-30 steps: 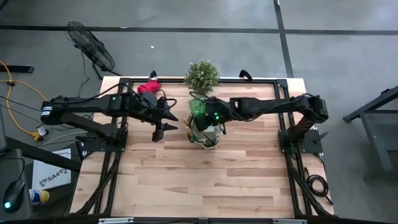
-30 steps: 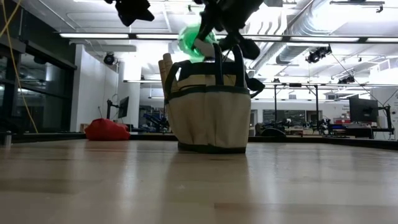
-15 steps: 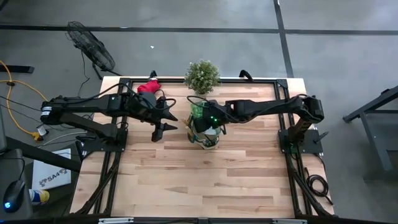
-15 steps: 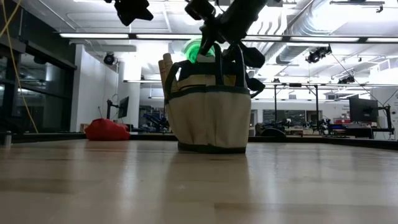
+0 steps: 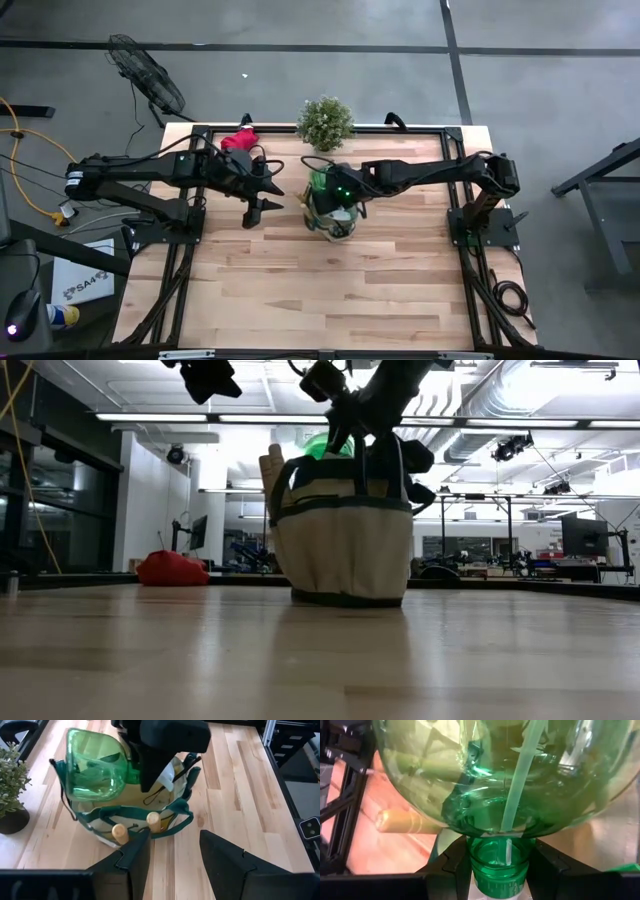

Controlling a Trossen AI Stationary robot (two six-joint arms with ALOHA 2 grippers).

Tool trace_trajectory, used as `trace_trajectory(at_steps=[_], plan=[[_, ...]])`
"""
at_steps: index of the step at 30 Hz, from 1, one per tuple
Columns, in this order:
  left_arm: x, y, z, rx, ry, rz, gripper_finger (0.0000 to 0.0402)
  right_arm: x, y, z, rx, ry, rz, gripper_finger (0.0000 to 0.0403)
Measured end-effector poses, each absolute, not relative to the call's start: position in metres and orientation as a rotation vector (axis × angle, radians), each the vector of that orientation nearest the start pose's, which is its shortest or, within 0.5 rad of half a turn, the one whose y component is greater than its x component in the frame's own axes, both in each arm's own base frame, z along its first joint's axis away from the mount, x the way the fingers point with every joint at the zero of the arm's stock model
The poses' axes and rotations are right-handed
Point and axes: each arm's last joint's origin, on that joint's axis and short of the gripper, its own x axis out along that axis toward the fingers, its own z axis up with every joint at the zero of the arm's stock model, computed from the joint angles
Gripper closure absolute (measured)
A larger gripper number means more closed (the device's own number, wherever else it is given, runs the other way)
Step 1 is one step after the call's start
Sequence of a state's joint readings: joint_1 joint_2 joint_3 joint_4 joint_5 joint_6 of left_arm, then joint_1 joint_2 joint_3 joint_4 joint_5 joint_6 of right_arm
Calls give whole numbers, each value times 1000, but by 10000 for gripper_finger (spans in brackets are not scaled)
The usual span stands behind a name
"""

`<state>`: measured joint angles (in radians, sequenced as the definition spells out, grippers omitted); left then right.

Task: Pick & Place Garden tools in Gardening bag
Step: Put the green spray bottle into the brown gardening bag

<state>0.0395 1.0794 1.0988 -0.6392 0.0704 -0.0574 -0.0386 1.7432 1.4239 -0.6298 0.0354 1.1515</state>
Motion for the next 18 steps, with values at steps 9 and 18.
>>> trace_trajectory(at_steps=[9, 18], plan=[[218, 7, 345, -90, 620, -12, 234, 373, -15, 265, 1082, 826, -572, 268], [218, 7, 345, -90, 620, -13, 234, 372, -16, 264, 1075, 827, -585, 234]])
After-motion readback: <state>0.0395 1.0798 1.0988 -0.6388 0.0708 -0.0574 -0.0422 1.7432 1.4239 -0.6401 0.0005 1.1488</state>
